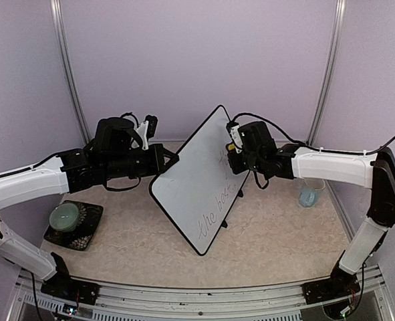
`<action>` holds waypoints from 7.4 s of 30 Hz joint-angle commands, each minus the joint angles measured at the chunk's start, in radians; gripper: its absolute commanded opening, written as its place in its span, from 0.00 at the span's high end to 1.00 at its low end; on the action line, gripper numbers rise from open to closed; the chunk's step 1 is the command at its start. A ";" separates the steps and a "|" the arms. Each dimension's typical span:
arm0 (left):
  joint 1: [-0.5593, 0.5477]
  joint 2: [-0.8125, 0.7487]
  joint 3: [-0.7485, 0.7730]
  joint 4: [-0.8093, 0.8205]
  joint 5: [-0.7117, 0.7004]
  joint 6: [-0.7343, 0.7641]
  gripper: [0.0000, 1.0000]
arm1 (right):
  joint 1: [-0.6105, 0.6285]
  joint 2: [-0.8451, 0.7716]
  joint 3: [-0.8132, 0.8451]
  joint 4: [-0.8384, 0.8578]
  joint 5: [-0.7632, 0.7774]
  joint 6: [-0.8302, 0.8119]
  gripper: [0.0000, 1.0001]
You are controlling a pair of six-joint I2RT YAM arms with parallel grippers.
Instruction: Erase the whiteboard
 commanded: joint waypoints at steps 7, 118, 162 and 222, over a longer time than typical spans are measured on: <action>-0.022 0.000 0.020 -0.023 0.071 -0.019 1.00 | -0.016 -0.066 -0.009 0.161 -0.250 -0.036 1.00; -0.024 -0.026 -0.020 -0.006 0.069 -0.022 1.00 | -0.029 0.120 0.036 0.305 -0.332 -0.001 1.00; -0.008 -0.026 -0.025 -0.002 0.083 -0.016 1.00 | -0.078 0.144 -0.103 0.343 -0.337 0.018 1.00; -0.010 -0.011 -0.029 0.011 0.085 -0.025 1.00 | -0.089 0.110 -0.051 0.324 -0.367 0.027 1.00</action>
